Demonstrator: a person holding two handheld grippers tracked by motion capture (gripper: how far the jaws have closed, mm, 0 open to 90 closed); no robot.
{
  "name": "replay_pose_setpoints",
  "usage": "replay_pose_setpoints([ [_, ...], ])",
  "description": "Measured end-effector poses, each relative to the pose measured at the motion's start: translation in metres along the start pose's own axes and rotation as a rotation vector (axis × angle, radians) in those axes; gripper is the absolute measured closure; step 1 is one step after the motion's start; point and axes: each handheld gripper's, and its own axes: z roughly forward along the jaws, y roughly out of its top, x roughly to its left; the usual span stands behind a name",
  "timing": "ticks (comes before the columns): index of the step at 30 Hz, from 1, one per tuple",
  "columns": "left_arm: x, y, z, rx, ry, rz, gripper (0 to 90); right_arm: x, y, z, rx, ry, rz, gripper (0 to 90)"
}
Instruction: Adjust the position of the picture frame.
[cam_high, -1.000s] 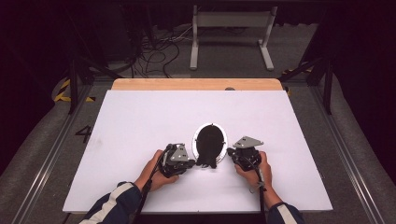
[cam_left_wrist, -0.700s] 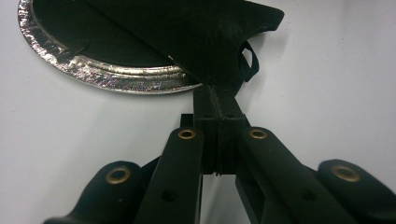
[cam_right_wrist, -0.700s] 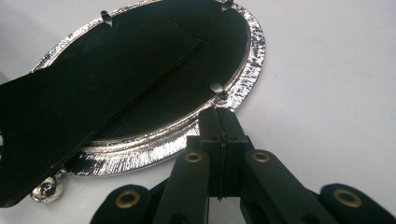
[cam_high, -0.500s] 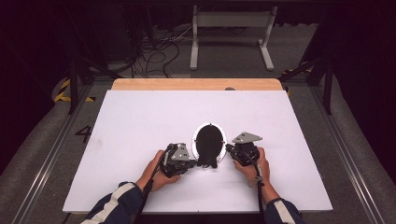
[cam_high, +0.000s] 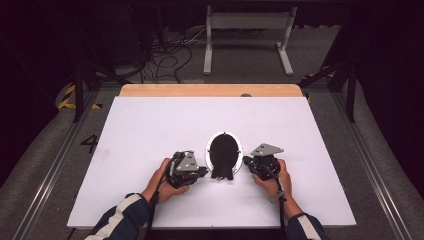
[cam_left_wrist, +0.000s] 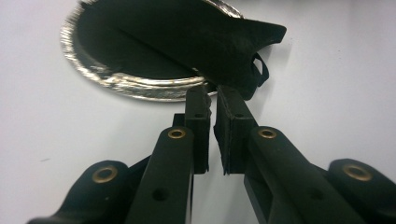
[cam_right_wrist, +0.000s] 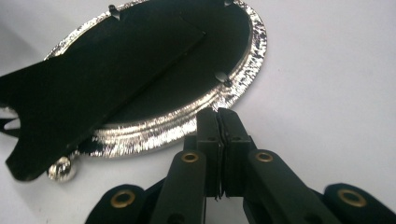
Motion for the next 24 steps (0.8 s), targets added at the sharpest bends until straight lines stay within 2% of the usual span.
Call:
replay_pose_setpoints([
  [4, 0.013, -0.018, -0.027, -0.04, 0.043, -0.043, 81.2, -0.008, -0.003, -0.013, -0.03, 0.029, 0.013, 87.0],
  [7, 0.018, -0.03, -0.041, -0.055, 0.069, -0.074, 77.3, -0.009, -0.003, -0.023, -0.045, 0.034, 0.003, 86.0],
  [10, 0.02, -0.041, -0.057, -0.104, 0.121, -0.121, 70.7, -0.008, -0.003, -0.032, -0.062, 0.042, -0.014, 84.7],
  [13, 0.02, -0.05, -0.066, -0.097, 0.166, -0.129, 61.5, -0.007, -0.003, -0.037, -0.066, 0.049, -0.027, 83.9],
  [15, 0.018, -0.056, -0.073, -0.103, 0.195, -0.134, 58.7, -0.006, -0.004, -0.039, -0.067, 0.053, -0.029, 83.6],
  [17, 0.017, -0.062, -0.078, -0.113, 0.214, -0.144, 57.0, -0.006, -0.006, -0.042, -0.063, 0.06, -0.029, 82.6],
  [20, 0.016, -0.068, -0.084, -0.097, 0.235, -0.147, 46.9, -0.005, -0.011, -0.051, -0.058, 0.068, -0.032, 80.3],
  [22, 0.016, -0.072, -0.087, -0.093, 0.247, -0.154, 46.0, -0.004, -0.013, -0.056, -0.061, 0.072, -0.03, 78.6],
  [24, 0.015, -0.077, -0.092, -0.091, 0.261, -0.168, 40.4, -0.003, -0.017, -0.06, -0.059, 0.08, -0.024, 77.6],
])
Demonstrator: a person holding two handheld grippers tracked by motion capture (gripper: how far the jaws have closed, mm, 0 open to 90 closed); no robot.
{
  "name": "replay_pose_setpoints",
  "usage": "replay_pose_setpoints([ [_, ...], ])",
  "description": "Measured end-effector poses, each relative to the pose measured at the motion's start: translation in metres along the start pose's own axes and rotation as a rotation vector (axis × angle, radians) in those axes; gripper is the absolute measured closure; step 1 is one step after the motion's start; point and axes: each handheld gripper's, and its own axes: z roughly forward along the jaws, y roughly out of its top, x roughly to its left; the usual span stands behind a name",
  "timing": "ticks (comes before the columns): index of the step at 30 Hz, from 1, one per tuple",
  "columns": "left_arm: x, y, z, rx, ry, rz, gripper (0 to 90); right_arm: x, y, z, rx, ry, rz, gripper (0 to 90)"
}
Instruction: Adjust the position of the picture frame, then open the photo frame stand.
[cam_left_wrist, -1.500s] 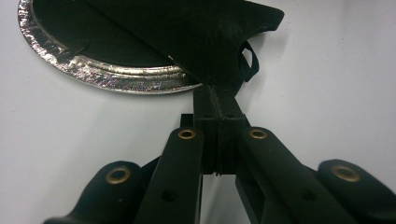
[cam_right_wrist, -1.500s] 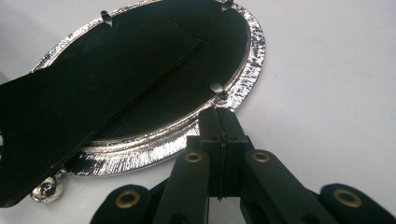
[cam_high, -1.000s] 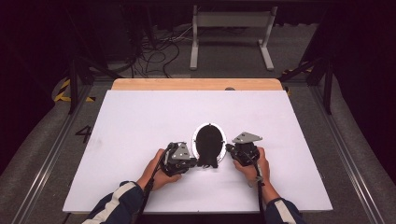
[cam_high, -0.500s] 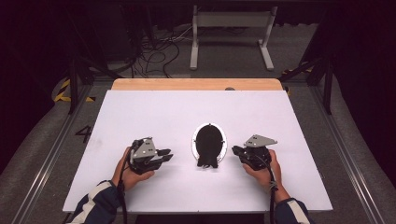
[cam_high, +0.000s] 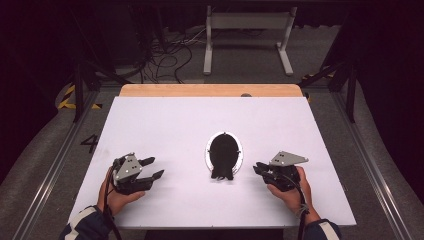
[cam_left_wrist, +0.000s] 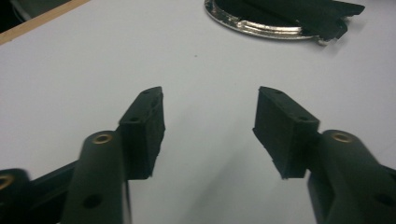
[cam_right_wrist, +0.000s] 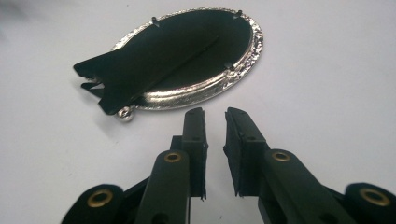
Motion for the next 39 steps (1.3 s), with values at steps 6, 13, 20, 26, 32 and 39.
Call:
replay_pose_setpoints([
  [6, 0.003, -0.015, -0.01, 0.047, 0.013, -0.021, 26.0, 0.009, -0.007, -0.006, 0.021, 0.009, -0.013, 71.9],
  [13, 0.008, -0.023, -0.017, 0.07, 0.029, -0.053, 18.9, 0.016, -0.006, -0.002, 0.035, 0.011, -0.032, 66.6],
  [20, 0.004, -0.02, -0.011, 0.081, 0.016, -0.043, 18.9, 0.022, -0.005, -0.002, 0.035, 0.034, -0.041, 65.7],
  [26, 0.004, -0.021, -0.009, 0.092, 0.013, -0.042, 18.1, 0.028, 0.0, 0.01, 0.068, 0.052, -0.048, 65.9],
  [32, 0.005, -0.021, -0.009, 0.087, 0.013, -0.044, 17.6, 0.04, 0.009, 0.023, 0.12, 0.089, -0.075, 63.6],
  [39, 0.006, -0.021, -0.011, 0.061, 0.033, -0.061, 17.6, 0.046, 0.013, 0.036, 0.177, 0.105, -0.072, 62.7],
])
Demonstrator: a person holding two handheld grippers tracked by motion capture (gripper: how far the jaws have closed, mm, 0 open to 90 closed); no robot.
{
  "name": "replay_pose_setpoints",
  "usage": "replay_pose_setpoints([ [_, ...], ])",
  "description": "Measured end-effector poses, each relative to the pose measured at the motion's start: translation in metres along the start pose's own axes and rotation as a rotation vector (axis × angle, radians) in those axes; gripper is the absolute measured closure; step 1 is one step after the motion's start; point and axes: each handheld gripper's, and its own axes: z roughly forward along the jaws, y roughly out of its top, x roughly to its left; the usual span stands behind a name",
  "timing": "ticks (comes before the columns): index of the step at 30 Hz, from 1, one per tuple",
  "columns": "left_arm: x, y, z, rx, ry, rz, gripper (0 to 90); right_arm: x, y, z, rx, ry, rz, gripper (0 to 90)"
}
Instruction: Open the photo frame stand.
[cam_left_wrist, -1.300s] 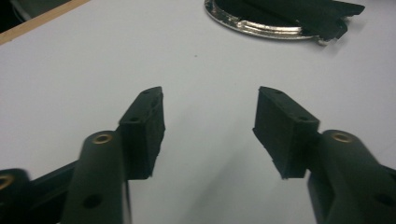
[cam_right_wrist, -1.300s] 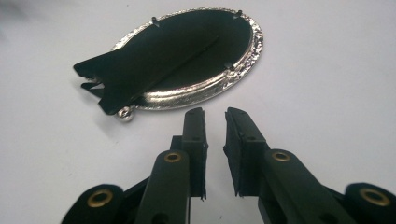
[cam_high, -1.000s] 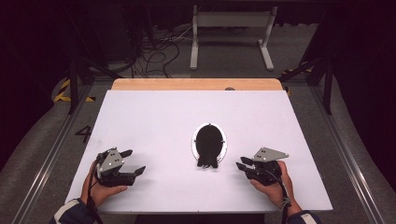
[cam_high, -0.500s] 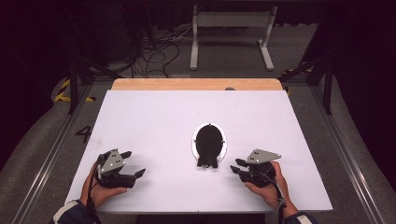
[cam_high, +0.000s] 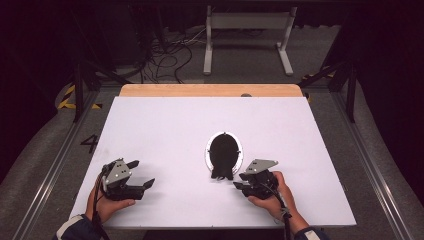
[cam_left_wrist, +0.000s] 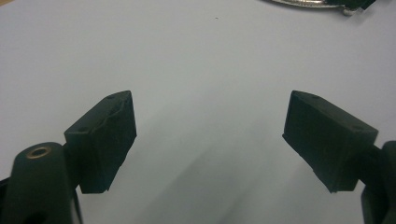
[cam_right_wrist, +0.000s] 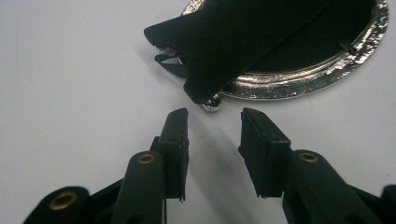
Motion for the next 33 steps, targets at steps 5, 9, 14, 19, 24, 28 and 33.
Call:
replay_pose_setpoints([
  [5, -0.001, 0.0, 0.004, 0.016, -0.009, 0.009, 17.3, 0.002, 0.004, 0.006, 0.017, 0.004, 0.002, 63.7],
  [9, -0.002, 0.0, 0.005, 0.023, -0.015, 0.015, 17.2, 0.002, 0.006, 0.009, 0.026, 0.004, 0.002, 64.8],
  [14, -0.002, 0.0, 0.006, 0.029, -0.022, 0.011, 17.0, 0.0, 0.008, 0.011, 0.027, 0.01, 0.006, 66.3],
  [19, -0.003, 0.0, 0.006, 0.031, -0.026, 0.015, 17.0, -0.001, 0.008, 0.012, 0.01, 0.031, 0.022, 66.8],
  [24, -0.003, 0.0, 0.007, 0.034, -0.028, 0.012, 16.9, -0.004, 0.007, 0.014, -0.009, 0.065, 0.058, 69.4],
  [28, -0.004, 0.0, 0.007, 0.038, -0.03, 0.016, 16.9, -0.007, 0.005, 0.013, -0.021, 0.091, 0.097, 69.8],
  [33, -0.005, 0.001, 0.008, 0.045, -0.035, 0.017, 16.8, -0.01, 0.004, 0.014, -0.038, 0.115, 0.136, 68.9],
])
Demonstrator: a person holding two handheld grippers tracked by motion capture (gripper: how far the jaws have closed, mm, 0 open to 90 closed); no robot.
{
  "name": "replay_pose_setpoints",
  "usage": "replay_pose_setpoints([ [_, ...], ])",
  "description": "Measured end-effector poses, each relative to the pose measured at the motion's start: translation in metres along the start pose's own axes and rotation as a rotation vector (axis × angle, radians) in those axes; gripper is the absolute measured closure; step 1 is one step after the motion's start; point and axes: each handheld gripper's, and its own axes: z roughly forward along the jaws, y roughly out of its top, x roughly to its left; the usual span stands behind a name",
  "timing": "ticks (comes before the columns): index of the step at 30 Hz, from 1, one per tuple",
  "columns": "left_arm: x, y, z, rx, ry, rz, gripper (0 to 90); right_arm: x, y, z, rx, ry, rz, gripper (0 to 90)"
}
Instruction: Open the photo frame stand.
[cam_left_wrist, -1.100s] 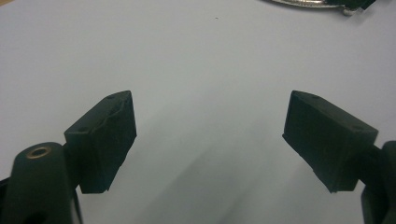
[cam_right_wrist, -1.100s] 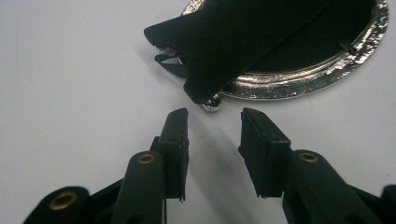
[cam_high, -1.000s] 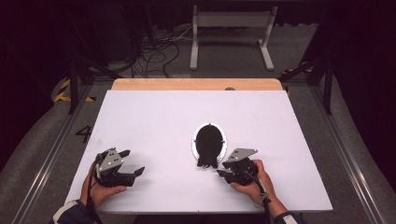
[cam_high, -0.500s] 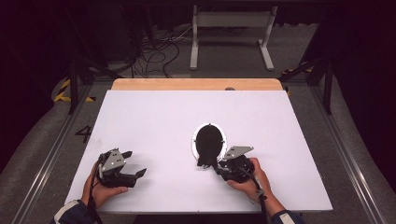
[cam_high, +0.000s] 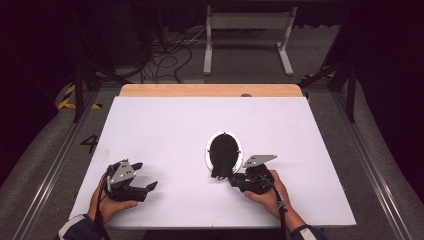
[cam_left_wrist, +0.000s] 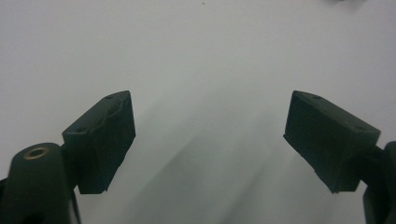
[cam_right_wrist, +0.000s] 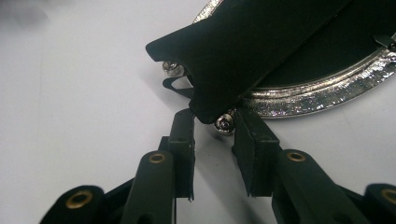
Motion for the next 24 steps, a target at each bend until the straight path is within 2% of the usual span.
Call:
replay_pose_setpoints([
  [7, -0.001, 0.0, 0.002, 0.003, -0.009, 0.005, 16.8, -0.004, 0.0, 0.001, -0.02, 0.032, 0.054, 66.6],
  [10, -0.002, 0.001, 0.003, 0.007, -0.007, 0.005, 16.8, -0.008, 0.001, 0.002, -0.039, 0.069, 0.11, 63.7],
  [17, -0.004, 0.003, 0.007, 0.024, -0.007, 0.018, 16.8, -0.018, 0.001, 0.005, -0.063, 0.144, 0.206, 56.1],
  [19, -0.005, 0.002, 0.007, 0.034, 0.006, 0.032, 16.8, -0.02, 0.001, 0.006, -0.073, 0.17, 0.22, 53.8],
  [21, -0.004, 0.002, 0.007, 0.034, 0.007, 0.027, 16.8, -0.022, 0.001, 0.006, -0.076, 0.189, 0.23, 52.0],
  [24, -0.005, 0.003, 0.008, 0.039, 0.01, 0.031, 16.7, -0.025, 0.001, 0.006, -0.104, 0.212, 0.27, 51.7],
])
